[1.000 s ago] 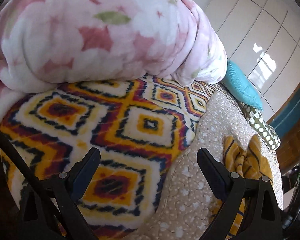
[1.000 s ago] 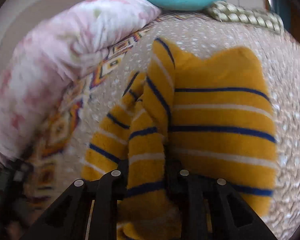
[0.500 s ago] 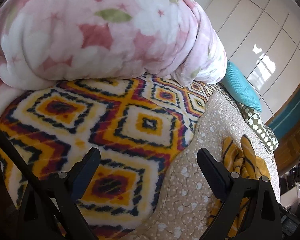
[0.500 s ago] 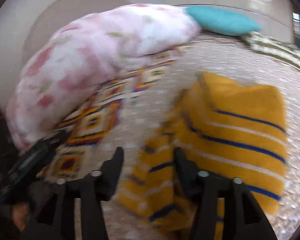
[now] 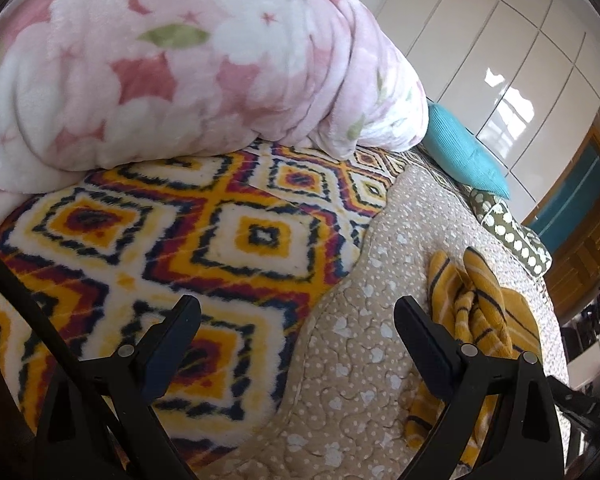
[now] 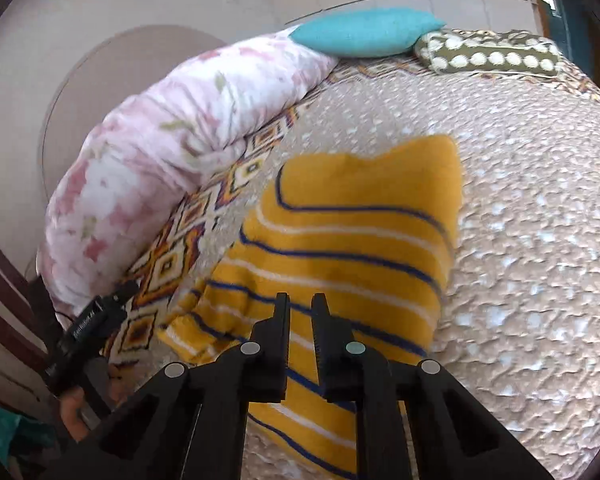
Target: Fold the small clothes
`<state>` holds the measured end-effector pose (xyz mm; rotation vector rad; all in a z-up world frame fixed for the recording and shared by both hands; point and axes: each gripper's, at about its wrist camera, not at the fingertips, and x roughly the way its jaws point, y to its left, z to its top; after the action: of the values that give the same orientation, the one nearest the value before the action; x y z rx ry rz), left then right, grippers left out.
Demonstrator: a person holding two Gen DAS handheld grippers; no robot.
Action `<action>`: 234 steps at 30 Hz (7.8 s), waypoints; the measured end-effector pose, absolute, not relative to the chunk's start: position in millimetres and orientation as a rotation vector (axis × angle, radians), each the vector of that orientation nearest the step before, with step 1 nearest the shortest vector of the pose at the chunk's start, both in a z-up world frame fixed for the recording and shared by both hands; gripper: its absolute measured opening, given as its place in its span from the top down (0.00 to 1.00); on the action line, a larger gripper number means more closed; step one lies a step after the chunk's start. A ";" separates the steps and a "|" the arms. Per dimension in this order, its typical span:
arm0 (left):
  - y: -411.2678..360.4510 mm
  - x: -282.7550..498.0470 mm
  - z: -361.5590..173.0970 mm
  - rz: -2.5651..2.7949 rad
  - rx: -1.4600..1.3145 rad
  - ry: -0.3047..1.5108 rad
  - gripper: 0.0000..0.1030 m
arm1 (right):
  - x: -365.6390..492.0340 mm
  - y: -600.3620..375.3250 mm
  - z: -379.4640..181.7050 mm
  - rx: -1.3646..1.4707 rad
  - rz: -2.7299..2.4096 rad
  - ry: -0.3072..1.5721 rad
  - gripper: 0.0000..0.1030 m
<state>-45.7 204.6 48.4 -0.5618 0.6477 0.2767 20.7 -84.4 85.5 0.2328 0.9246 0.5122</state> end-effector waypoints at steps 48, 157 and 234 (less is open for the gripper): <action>-44.0 53.5 36.3 -0.348 -0.383 0.978 0.44 | 36.1 -288.6 28.0 0.561 0.333 0.896 0.45; -32.6 -233.7 172.8 0.119 -0.032 0.460 0.00 | -221.0 -270.3 67.2 0.153 0.057 0.701 0.44; -66.8 -207.7 67.0 -0.089 -0.030 0.934 0.00 | -215.6 -263.0 9.1 0.009 -0.087 0.867 0.31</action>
<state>-207.7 -66.8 67.0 -0.0297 0.9345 -0.0886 -215.6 -263.0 9.1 0.0089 0.8668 -0.0865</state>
